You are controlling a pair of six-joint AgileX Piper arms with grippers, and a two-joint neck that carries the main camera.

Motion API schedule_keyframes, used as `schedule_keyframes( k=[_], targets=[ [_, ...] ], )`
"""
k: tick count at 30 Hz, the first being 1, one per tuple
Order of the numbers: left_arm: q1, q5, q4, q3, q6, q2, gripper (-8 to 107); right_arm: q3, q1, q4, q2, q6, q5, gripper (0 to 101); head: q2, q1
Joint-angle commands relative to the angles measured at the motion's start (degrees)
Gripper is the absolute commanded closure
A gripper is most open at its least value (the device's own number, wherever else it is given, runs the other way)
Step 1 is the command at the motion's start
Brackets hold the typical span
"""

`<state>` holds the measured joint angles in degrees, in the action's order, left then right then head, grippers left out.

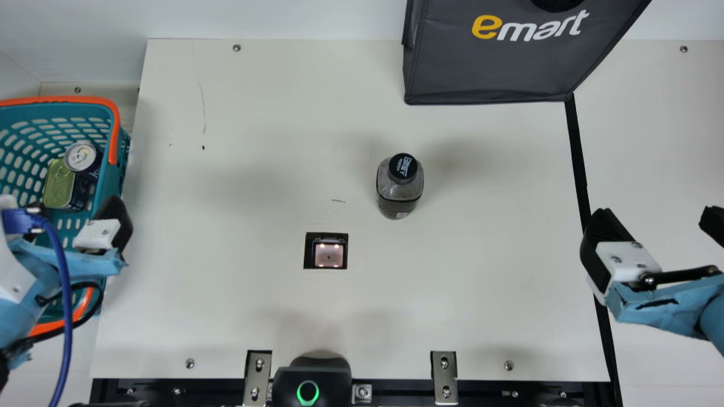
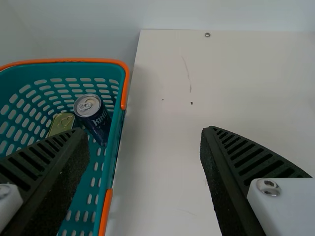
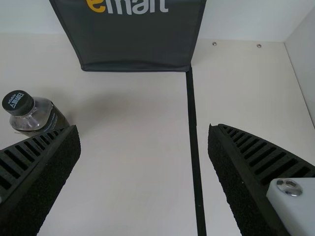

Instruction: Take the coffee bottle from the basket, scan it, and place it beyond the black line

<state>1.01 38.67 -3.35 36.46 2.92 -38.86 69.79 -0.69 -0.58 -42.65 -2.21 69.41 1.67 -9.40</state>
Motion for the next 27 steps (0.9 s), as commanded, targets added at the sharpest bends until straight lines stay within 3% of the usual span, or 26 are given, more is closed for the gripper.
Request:
schedule_keyframes(
  k=[1,27],
  targets=[
    [-0.21,0.16,0.07,-0.13,-0.19,0.24,9,0.00,0.00,0.00,0.00,0.00,0.00,10,-0.09,1.48],
    [-1.35,1.07,0.22,-0.22,-2.03,1.57,9,0.00,0.00,0.00,0.00,0.00,0.00,10,-0.09,1.48]
  ],
)
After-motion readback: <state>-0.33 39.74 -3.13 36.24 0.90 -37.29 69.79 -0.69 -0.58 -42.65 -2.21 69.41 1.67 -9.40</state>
